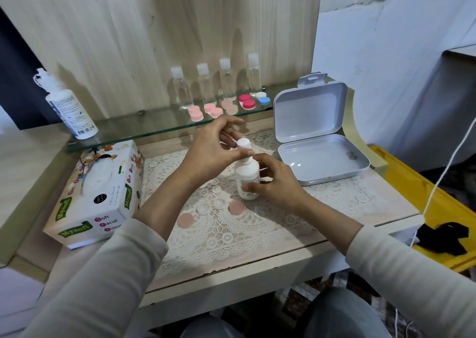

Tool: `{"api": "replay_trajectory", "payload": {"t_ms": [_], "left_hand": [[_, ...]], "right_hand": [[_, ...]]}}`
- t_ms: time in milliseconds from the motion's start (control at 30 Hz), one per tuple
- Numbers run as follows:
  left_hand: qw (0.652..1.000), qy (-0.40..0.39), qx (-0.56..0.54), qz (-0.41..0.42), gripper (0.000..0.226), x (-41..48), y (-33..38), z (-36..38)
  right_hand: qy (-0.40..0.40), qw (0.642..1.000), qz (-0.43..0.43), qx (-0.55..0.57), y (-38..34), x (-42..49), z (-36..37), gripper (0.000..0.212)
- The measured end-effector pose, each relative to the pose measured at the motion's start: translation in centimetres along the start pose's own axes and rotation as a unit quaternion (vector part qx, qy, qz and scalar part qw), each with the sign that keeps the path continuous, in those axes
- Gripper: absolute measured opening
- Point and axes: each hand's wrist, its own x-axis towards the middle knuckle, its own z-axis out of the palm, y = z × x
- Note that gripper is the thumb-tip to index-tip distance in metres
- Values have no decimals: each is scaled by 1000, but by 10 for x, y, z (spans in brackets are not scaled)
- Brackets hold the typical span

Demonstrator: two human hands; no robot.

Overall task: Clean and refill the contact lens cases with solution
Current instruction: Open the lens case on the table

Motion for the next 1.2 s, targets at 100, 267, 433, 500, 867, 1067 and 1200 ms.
{"api": "replay_trajectory", "payload": {"t_ms": [100, 267, 433, 500, 867, 1067, 1200], "left_hand": [[1000, -22, -20, -2, 50, 0, -3, 0], [993, -97, -66, -5, 49, -3, -9, 0], [996, -67, -58, 3, 39, -10, -16, -1], [999, -15, -28, -20, 31, -18, -25, -3], [973, 6, 200, -114, 41, -89, -84, -22], [962, -8, 235, -142, 47, -107, -105, -29], [957, -22, 253, -140, 50, -111, -110, -28]], "right_hand": [[4, 1000, 1, -1, 1, 0, 1, 54], [21, 1000, -6, -8, 0, -1, 1, 55], [48, 999, 2, -19, -1, -3, 2, 54], [59, 998, 8, -31, -2, -3, 1, 49], [132, 989, 26, -57, -7, 25, -10, 47], [194, 977, 54, -74, -2, 44, -4, 45], [214, 968, 44, -125, -2, 49, -2, 46]]}}
